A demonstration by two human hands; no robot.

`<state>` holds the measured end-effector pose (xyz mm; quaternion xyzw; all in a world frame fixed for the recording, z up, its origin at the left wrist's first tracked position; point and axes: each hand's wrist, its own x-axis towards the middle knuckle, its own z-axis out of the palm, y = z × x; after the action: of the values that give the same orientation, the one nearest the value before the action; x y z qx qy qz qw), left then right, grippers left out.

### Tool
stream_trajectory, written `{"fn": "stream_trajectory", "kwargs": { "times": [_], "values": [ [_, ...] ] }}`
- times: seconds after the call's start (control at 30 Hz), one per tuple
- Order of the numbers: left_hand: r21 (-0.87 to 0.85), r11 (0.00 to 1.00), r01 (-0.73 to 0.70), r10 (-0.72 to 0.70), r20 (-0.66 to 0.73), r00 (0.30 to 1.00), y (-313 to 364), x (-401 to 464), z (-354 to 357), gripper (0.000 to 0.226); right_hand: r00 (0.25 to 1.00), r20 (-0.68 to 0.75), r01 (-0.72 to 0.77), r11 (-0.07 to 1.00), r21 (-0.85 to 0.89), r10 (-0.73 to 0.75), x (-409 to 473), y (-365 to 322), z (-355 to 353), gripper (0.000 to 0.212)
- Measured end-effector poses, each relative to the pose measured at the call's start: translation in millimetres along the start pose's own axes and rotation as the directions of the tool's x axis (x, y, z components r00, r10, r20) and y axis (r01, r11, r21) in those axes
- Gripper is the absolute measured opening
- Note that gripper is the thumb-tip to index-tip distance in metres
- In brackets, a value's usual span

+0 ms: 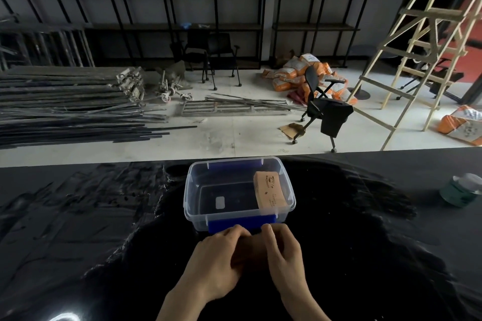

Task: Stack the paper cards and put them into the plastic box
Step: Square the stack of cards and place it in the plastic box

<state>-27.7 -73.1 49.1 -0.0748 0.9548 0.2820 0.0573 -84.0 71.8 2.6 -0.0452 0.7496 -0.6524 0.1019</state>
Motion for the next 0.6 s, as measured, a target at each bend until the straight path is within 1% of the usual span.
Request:
{"fn": "stream_trajectory", "kwargs": {
  "times": [0.03,0.07,0.1,0.13,0.17,0.2,0.23,0.27,0.33,0.43,0.53,0.57,0.6],
  "values": [
    [-0.113,0.993,0.01,-0.016,-0.053,0.998,-3,-2,-2,0.052,0.999,0.037,0.012,0.998,0.061,-0.014,-1,-7,-9,0.015],
    [-0.252,0.968,0.01,-0.042,-0.123,0.991,-6,-5,-4,0.051,0.996,0.089,0.006,0.991,0.134,-0.018,-2,-14,-17,0.021],
    [-0.406,0.914,0.004,-0.089,-0.19,0.978,-7,-8,-6,0.052,0.988,0.152,-0.016,0.98,0.198,-0.015,-2,-19,-24,0.032],
    [-0.555,0.832,0.001,-0.156,-0.232,0.96,-8,-10,-8,0.051,0.973,0.229,-0.049,0.97,0.238,-0.007,-1,-25,-29,0.044],
    [-0.678,0.735,0.004,-0.226,-0.239,0.944,-6,-11,-11,0.05,0.952,0.306,-0.079,0.965,0.25,-0.002,-1,-30,-31,0.05],
    [-0.766,0.643,0.006,-0.276,-0.224,0.935,-2,-12,-13,0.05,0.93,0.367,-0.088,0.965,0.248,-0.009,-1,-36,-31,0.05],
    [-0.823,0.567,0.008,-0.308,-0.203,0.929,2,-12,-14,0.05,0.918,0.395,-0.072,0.97,0.23,-0.026,-1,-41,-28,0.046],
    [-0.858,0.514,0.004,-0.323,-0.189,0.927,6,-12,-15,0.051,0.92,0.39,-0.045,0.978,0.205,-0.039,-2,-46,-25,0.042],
    [-0.896,0.443,0.007,-0.348,-0.165,0.923,12,-14,-17,0.051,0.934,0.353,0.001,0.986,0.167,-0.061,-4,-52,-19,0.035],
    [-0.92,0.389,0.04,-0.371,-0.117,0.921,14,-17,-22,0.051,0.957,0.286,0.008,0.987,0.158,-0.054,-5,-57,-12,0.029],
    [-0.93,0.35,0.107,-0.405,-0.047,0.913,9,-17,-26,0.04,0.968,0.251,-0.003,0.994,0.11,-0.025,-7,-62,-1,0.024],
    [-0.937,0.329,0.115,-0.434,-0.042,0.9,7,-18,-28,0.036,0.967,0.251,0.03,0.996,0.078,-0.049,-9,-64,3,0.024],
    [-0.946,0.304,0.109,-0.464,-0.047,0.884,4,-19,-30,0.032,0.966,0.234,0.106,0.994,0.016,-0.107,-9,-63,5,0.026]
  ]
}}
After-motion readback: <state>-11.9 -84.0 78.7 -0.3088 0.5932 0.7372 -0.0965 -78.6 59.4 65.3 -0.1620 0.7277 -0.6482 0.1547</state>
